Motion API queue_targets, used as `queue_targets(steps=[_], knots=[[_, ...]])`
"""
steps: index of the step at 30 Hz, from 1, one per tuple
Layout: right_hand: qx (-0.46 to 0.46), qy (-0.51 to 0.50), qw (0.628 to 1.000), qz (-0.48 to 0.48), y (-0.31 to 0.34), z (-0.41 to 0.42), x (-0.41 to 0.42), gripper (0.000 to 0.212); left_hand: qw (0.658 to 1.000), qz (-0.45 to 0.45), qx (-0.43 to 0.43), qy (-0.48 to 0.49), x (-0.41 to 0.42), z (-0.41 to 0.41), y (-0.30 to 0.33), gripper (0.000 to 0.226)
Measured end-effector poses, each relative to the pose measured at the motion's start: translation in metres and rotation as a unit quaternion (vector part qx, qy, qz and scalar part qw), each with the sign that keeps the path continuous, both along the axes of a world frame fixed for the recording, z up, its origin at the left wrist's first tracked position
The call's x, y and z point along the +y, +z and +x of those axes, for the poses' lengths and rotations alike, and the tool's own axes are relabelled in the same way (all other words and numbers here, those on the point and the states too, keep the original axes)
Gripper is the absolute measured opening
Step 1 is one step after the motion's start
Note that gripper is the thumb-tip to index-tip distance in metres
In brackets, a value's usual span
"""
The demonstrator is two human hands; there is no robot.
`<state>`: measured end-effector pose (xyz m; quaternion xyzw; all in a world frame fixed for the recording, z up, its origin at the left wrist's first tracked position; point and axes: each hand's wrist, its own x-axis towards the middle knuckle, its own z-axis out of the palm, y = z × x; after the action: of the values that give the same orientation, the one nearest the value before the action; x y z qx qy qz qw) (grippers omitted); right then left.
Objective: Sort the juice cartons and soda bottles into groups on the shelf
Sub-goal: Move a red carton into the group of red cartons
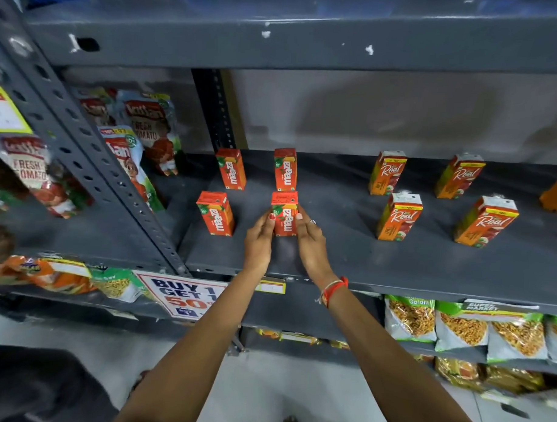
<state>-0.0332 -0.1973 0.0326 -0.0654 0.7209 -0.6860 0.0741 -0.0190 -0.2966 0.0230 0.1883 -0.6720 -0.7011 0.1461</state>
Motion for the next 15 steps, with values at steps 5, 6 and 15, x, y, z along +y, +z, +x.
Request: queue_targets(steps=[5, 6, 15], knots=[[-0.004, -0.015, 1.000, -0.010, 0.0019, 0.0040, -0.0036, 0.039, 1.000, -0.005, -0.012, -0.015, -0.0020, 0.0011, 0.0036, 0.034], [-0.005, -0.018, 1.000, -0.014, 0.0017, 0.0047, -0.0041, 0.038, 1.000, -0.006, -0.016, -0.017, -0.0025, 0.0008, 0.0046, 0.034], [-0.028, -0.039, 0.998, -0.047, 0.0041, 0.0057, -0.0069, 0.037, 1.000, -0.001, -0.022, -0.018, -0.0008, -0.0001, 0.0047, 0.033]])
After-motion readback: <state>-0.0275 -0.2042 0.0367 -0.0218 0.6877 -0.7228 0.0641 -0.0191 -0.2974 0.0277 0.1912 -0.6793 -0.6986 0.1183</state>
